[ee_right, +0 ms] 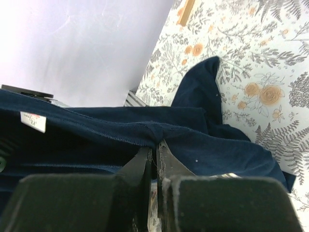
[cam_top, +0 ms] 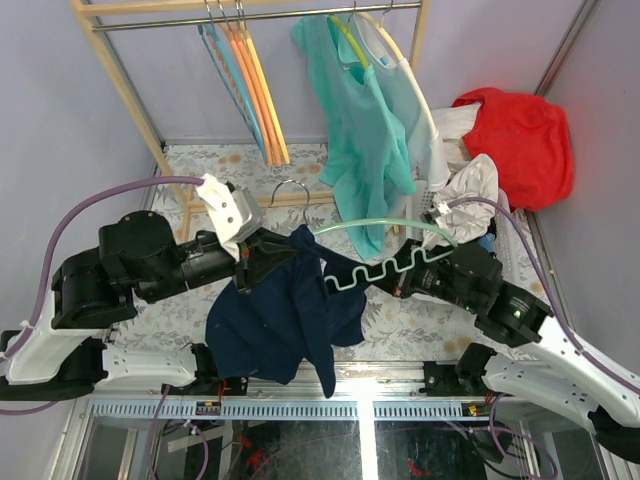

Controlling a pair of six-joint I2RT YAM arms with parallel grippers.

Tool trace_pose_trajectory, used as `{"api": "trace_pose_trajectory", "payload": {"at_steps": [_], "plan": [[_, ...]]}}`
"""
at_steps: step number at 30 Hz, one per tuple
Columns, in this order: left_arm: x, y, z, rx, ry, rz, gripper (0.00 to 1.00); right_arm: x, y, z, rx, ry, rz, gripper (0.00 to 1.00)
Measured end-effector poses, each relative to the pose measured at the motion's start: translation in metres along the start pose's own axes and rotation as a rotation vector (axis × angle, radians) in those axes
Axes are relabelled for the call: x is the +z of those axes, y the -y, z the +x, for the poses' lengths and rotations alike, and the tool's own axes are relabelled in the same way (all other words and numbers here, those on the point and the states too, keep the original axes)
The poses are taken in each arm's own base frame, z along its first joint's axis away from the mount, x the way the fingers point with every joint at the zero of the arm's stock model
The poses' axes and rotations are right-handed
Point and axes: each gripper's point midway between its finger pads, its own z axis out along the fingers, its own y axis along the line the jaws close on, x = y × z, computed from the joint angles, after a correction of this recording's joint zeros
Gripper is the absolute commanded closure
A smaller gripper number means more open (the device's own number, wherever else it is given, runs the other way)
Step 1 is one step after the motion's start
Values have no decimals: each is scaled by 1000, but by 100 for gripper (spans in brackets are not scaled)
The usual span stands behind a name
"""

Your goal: Place the t-shirt on the hanger

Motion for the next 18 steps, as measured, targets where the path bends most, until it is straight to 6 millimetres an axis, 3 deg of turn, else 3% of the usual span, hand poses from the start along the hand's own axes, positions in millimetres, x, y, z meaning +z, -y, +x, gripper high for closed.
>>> {"api": "trace_pose_trajectory", "payload": {"at_steps": [7, 18], "plan": [[-15, -2, 4, -12, 21, -2, 100, -31, 3, -11, -32, 105, -9, 100], [-8, -1, 11, -12, -11, -3, 100, -68, 25, -27, -102, 193, 132, 100]]}}
